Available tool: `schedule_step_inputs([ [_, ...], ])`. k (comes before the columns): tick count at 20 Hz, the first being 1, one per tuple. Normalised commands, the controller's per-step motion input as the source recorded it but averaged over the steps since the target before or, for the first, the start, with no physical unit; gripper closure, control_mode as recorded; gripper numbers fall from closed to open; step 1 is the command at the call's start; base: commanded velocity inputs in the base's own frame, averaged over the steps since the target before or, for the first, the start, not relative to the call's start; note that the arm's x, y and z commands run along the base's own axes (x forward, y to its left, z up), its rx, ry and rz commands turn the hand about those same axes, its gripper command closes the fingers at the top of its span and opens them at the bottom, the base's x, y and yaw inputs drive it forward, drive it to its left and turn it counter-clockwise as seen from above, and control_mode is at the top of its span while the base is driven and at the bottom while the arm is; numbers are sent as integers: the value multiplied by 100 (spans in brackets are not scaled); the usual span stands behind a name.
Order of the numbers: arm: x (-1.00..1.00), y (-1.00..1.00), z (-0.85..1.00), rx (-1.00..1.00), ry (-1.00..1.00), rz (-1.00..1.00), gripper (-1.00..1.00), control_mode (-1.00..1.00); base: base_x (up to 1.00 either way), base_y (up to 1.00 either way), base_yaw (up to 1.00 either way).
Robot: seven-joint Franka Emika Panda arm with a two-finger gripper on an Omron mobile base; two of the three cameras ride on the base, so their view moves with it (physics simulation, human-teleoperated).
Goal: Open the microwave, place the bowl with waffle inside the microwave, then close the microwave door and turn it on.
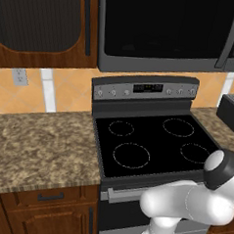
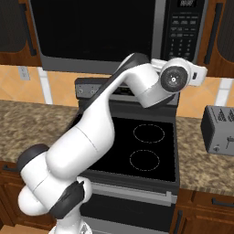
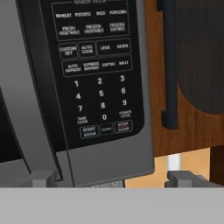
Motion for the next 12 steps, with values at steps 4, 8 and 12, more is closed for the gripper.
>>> schedule_step_inputs([
  [4, 0, -6, 0, 0, 0, 0, -100, -100, 0, 0, 0],
  [8, 0, 0, 0, 0, 0, 0, -100, -100, 0, 0, 0],
  [12, 0, 0, 0, 0, 0, 0, -100, -100, 0, 0, 0],
])
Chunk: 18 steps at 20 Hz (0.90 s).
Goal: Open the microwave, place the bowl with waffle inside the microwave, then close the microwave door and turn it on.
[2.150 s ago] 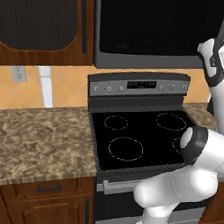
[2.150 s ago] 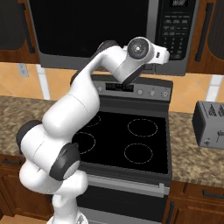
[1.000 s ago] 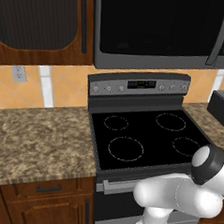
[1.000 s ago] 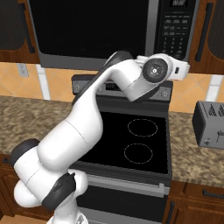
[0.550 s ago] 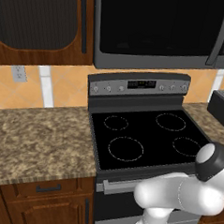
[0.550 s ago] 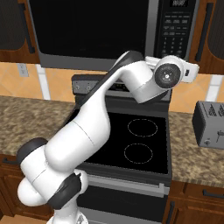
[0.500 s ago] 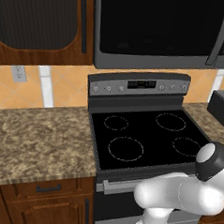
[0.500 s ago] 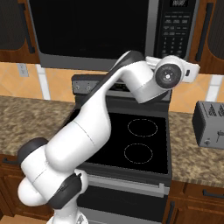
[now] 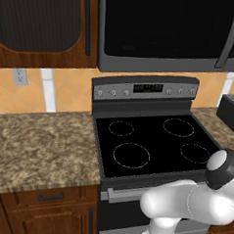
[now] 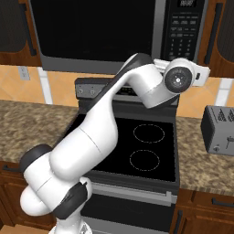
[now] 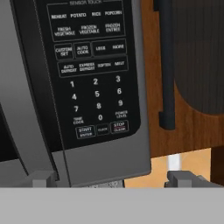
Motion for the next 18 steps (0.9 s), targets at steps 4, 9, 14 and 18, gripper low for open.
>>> schedule_step_inputs([
  [4, 0, 0, 0, 0, 0, 0, -100, -100, 0, 0, 0],
  [9, 0, 0, 0, 0, 0, 0, 100, -100, 0, 0, 0],
  [14, 0, 0, 0, 0, 0, 0, 100, -100, 0, 0, 0],
  [18, 0, 0, 0, 0, 0, 0, 100, -100, 0, 0, 0],
])
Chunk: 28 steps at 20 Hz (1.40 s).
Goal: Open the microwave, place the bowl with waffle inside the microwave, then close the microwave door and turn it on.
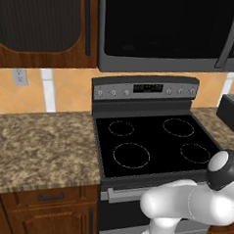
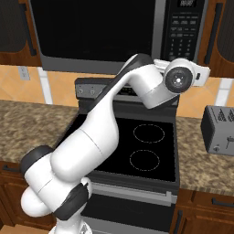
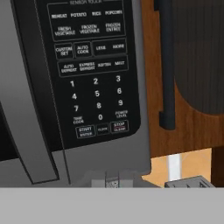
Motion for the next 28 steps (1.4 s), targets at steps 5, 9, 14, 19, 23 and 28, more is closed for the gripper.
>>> schedule_step_inputs([
  [5, 6, 5, 0, 0, 2, 2, 100, -100, 0, 0, 0],
  [9, 51, 1, 0, -2, 14, 29, 100, -100, 0, 0, 0],
  [14, 44, 0, 0, 0, 1, 26, 100, -100, 0, 0, 0],
  [19, 0, 1, 2, 0, -12, 0, 100, -100, 0, 0, 0],
  [23, 1, 16, 0, 0, -4, 0, 100, -100, 0, 0, 0],
  [28, 17, 7, 0, 0, 0, -1, 100, -100, 0, 0, 0],
])
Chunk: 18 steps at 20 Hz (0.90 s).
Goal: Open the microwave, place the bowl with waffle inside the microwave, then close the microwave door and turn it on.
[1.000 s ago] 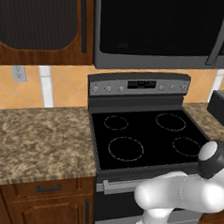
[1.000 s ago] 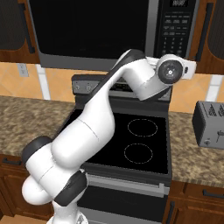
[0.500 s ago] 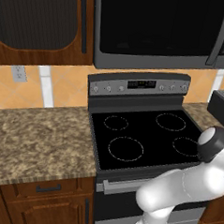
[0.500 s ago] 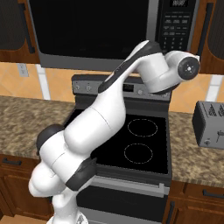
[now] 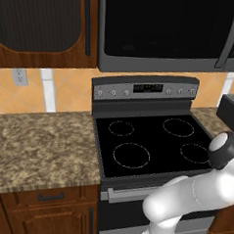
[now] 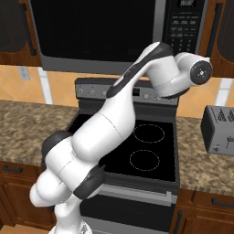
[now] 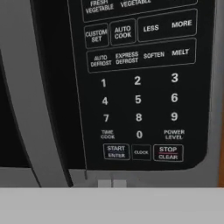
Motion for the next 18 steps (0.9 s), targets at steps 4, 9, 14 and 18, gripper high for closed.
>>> schedule_step_inputs([
  [4, 32, 2, 0, 0, 0, -1, 100, -100, 0, 0, 0],
  [9, 36, 9, 0, 0, 0, -1, 100, -100, 0, 0, 0],
  [14, 37, 6, -5, -1, 0, -3, 100, -100, 0, 0, 0],
  [18, 39, 0, -6, -2, 0, -4, 100, -100, 0, 0, 0],
])
